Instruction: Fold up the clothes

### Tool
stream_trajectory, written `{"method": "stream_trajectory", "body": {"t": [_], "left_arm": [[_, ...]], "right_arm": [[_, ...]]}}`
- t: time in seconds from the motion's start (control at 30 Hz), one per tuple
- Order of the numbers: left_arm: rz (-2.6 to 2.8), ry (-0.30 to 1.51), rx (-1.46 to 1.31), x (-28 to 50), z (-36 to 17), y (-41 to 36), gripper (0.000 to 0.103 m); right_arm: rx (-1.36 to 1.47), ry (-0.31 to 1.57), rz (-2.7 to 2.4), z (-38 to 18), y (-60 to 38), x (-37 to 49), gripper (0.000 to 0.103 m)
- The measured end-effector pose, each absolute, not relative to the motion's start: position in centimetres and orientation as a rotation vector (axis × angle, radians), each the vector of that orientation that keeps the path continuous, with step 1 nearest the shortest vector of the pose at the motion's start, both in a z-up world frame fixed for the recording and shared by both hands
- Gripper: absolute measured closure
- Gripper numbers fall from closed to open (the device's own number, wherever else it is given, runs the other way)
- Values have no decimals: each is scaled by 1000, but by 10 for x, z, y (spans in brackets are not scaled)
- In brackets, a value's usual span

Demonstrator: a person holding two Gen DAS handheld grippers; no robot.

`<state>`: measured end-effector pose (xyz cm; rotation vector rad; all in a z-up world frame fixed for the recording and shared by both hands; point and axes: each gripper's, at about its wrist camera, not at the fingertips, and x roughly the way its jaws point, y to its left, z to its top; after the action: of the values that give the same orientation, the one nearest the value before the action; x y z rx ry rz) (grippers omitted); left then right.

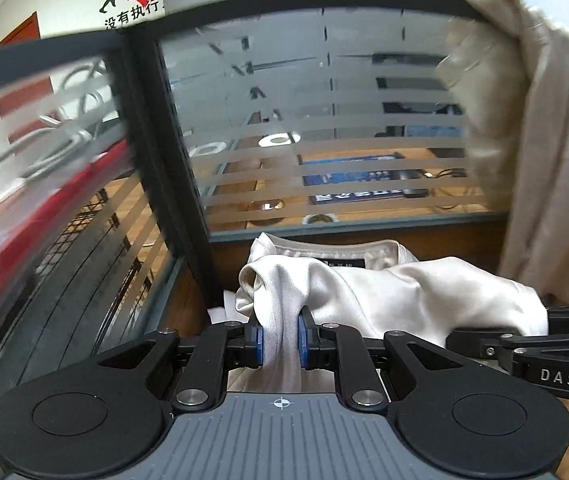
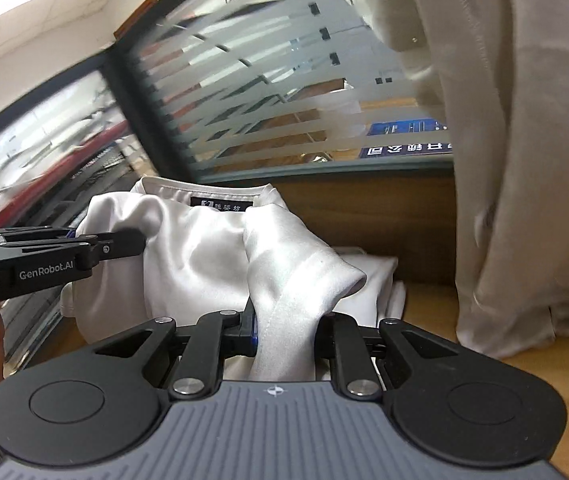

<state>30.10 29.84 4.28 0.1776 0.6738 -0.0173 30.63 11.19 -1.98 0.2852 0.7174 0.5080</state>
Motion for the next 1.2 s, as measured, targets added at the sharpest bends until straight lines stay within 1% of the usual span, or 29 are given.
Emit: {"method": "stream_trajectory", "body": {"t": [0.23,0.33,0.37,0.43,0.47,0.5,0.67,0.7,0.73,0.8,0.9,1.0,1.2], "left_arm": [[46,727,186,349,6,300,83],[56,747,210,360,-7,299,82],[60,755,213,361,-11,300,81],[72,765,229,367,-16,301,76],[79,764,239,369,-18,300,70],[83,756,243,369,-18,301,65],[79,718,218,358,-7,306,56],[74,712,209,355,-4,307,56],[74,704,201,351,0,308,54],[83,685,179,343,10,309,48],[72,641,177,327,27,306,44],[63,604,188,309,41,301,40],[-30,615,158,288,43,298,42]], "right_arm": [[266,761,483,-40,120,352,84],[252,768,469,-48,120,362,79],[247,770,464,-51,120,365,76],[216,771,463,-53,122,370,69],[197,769,459,-53,123,370,63],[176,767,455,-51,123,370,62],[90,749,427,-40,119,364,60],[83,741,422,-37,116,361,56],[70,728,416,-32,115,356,54],[40,701,403,-23,112,346,48],[6,651,402,-8,106,329,43],[-22,619,416,5,101,314,41],[-41,633,455,8,101,296,41]]}}
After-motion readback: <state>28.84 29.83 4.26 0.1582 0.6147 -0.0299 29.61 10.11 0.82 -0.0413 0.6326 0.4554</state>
